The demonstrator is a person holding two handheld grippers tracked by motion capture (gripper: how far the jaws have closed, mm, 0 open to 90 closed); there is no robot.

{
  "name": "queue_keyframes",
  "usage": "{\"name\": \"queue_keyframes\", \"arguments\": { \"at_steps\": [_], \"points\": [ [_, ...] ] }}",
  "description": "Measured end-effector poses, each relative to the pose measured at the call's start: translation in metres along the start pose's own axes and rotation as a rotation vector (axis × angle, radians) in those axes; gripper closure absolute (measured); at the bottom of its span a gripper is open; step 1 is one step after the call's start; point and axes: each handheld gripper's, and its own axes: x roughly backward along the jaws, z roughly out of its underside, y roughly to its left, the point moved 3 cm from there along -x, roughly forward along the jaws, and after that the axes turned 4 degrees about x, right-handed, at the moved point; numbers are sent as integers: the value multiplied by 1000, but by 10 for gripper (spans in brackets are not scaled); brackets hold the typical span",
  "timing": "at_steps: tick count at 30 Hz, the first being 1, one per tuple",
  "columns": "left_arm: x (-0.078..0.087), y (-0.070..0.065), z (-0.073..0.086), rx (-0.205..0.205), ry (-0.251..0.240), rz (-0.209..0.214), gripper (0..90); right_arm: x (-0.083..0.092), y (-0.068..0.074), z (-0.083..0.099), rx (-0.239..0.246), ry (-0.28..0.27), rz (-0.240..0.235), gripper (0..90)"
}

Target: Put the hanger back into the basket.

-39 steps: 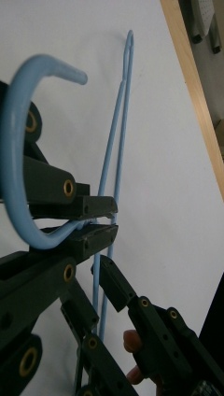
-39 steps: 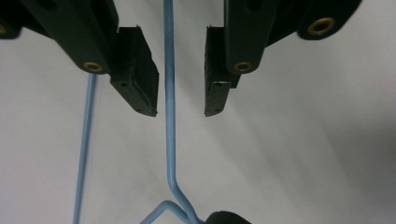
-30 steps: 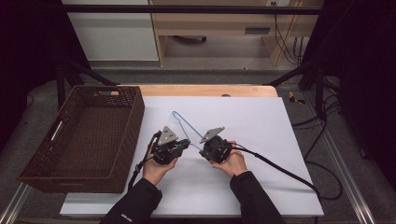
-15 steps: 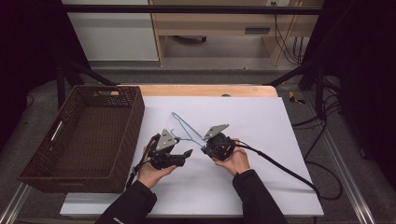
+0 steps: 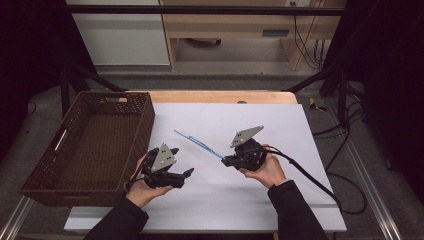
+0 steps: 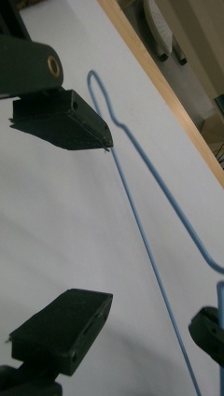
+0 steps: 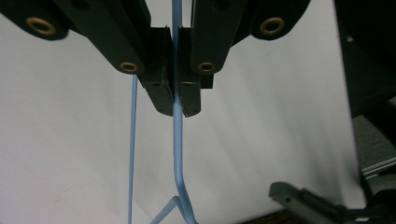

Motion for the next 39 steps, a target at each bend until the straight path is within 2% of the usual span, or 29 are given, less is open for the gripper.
{"name": "queue_keyframes", "arguments": {
  "at_steps": [8,13,15,18,20,27,31,35,39],
  "points": [
    [10,-1,6,-137,63,-30,145,12,24,2,26,-19,-136,873],
    [8,-7,10,-233,87,-72,174,17,31,4,32,-11,-172,873],
    [6,-10,10,-258,80,-85,202,17,33,5,33,-13,-187,873],
    [5,-15,9,-322,81,-105,273,17,36,6,34,-6,-206,873],
    [4,-18,9,-344,71,-107,337,16,37,6,40,-8,-220,873],
    [-3,-24,11,-399,80,-128,564,14,38,7,27,-3,-240,873],
    [-6,-26,11,-440,100,-137,666,13,37,8,22,-6,-253,873],
    [-7,-28,12,-467,97,-147,772,11,36,9,19,-1,-259,872],
    [-7,-31,13,-490,107,-146,808,11,35,11,6,2,-265,872]
  ]
}}
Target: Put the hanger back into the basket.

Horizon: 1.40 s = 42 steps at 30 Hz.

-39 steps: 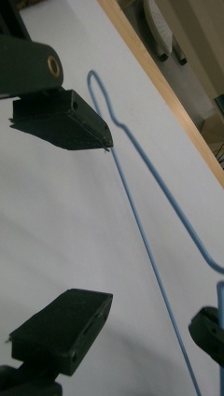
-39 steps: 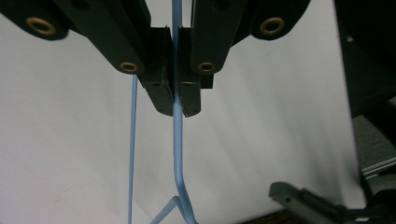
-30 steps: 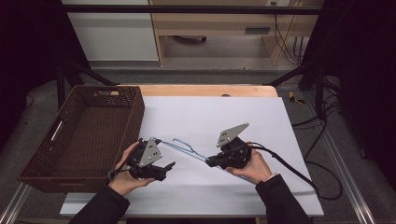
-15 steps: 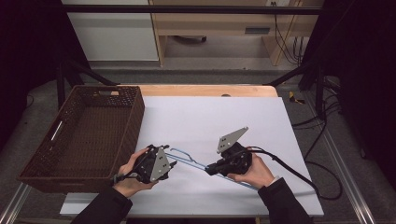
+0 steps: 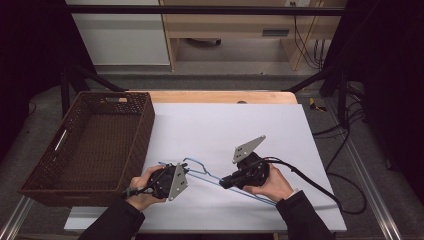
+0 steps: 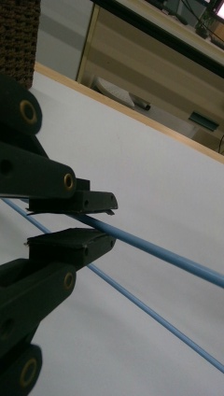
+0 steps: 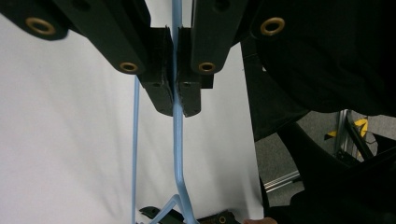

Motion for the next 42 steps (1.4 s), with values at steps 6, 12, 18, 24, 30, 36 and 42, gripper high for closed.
{"name": "queue_keyframes", "arguments": {
  "at_steps": [6,12,18,24,30,36,42],
  "points": [
    [2,-4,-1,-54,33,-10,844,2,-3,0,-10,4,19,867],
    [5,-5,-6,-68,34,-5,869,8,-5,-2,-8,-26,57,832],
    [9,-6,-13,-50,58,13,871,18,-9,-4,10,-91,170,675],
    [11,0,-18,54,93,27,871,43,-17,-1,-6,-177,309,494],
    [11,7,-21,127,132,12,871,67,-23,8,-34,-280,423,374],
    [9,14,-28,206,174,-5,871,86,-25,19,-85,-369,506,214],
    [5,24,-38,278,215,-23,871,91,-27,38,-145,-416,589,117]
  ]
}}
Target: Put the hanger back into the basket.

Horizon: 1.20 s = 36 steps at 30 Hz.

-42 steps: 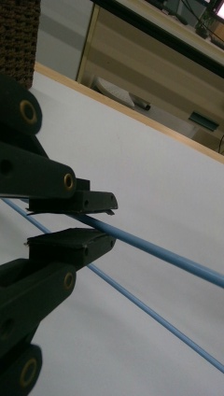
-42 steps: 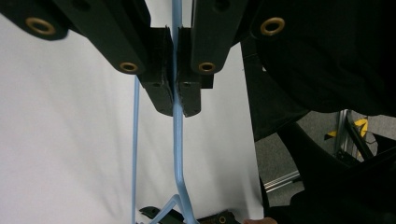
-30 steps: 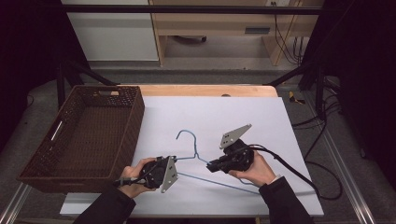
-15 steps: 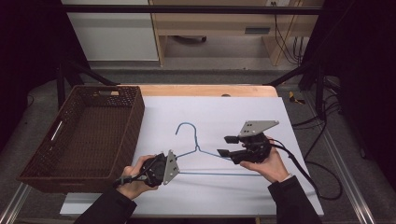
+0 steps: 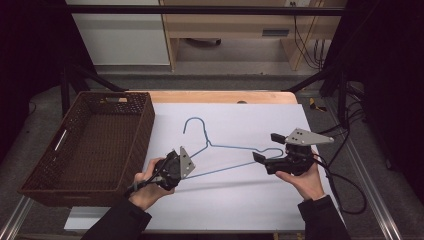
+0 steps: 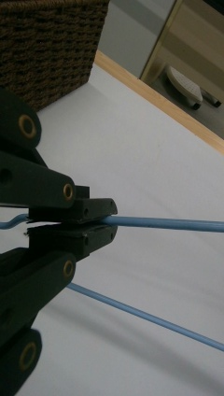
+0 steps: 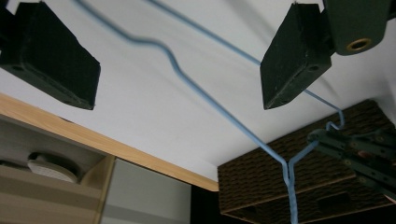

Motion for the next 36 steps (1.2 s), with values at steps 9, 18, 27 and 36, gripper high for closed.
{"name": "queue_keyframes", "arguments": {
  "at_steps": [9,18,27,36],
  "points": [
    [3,12,-20,63,28,-17,871,13,-7,33,-50,-16,60,84],
    [25,35,-42,112,4,-52,872,9,-10,59,-85,34,86,72],
    [51,62,-45,137,-5,-89,872,6,-11,70,-107,49,92,71],
    [69,96,-36,195,-6,-102,872,7,-13,72,-107,53,96,70]
  ]
}}
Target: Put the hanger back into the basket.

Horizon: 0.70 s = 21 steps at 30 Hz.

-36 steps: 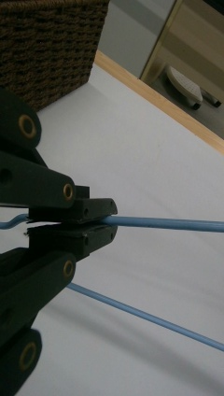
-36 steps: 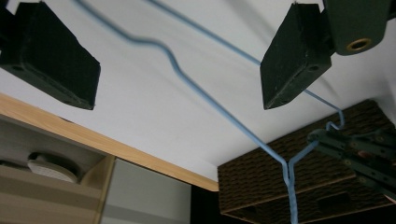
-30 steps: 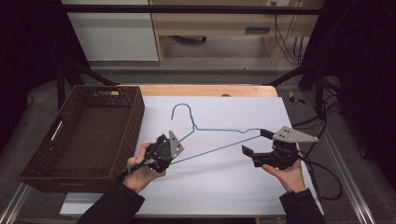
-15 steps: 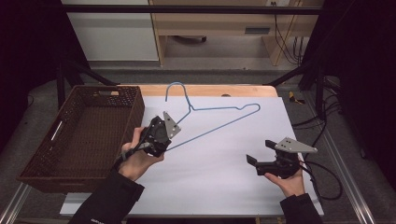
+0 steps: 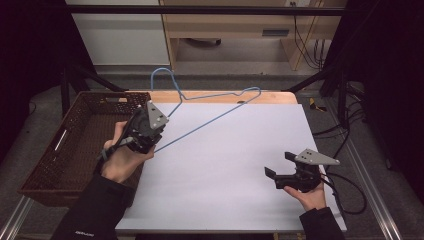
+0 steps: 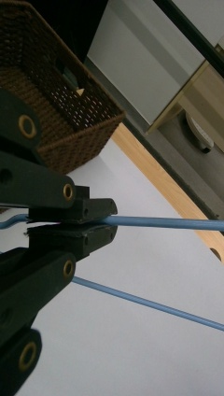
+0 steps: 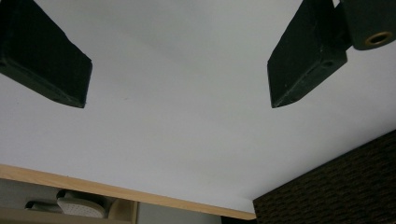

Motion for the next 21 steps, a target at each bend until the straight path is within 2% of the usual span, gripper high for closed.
{"name": "queue_keyframes", "arguments": {
  "at_steps": [5,9,10,14,18,21],
  "points": [
    [6,17,5,24,13,6,872,-1,0,0,-3,-1,-3,70],
    [9,30,10,40,28,-9,872,-1,0,0,-4,-2,-3,70],
    [9,34,11,32,25,-19,872,-1,1,0,-10,-7,-5,70],
    [12,48,18,56,35,-47,873,-1,0,0,-8,-5,-4,70],
    [14,62,26,104,43,-79,872,-1,0,0,-3,-3,-3,70],
    [17,73,33,118,54,-102,872,0,0,0,-3,-3,-4,68]
  ]
}}
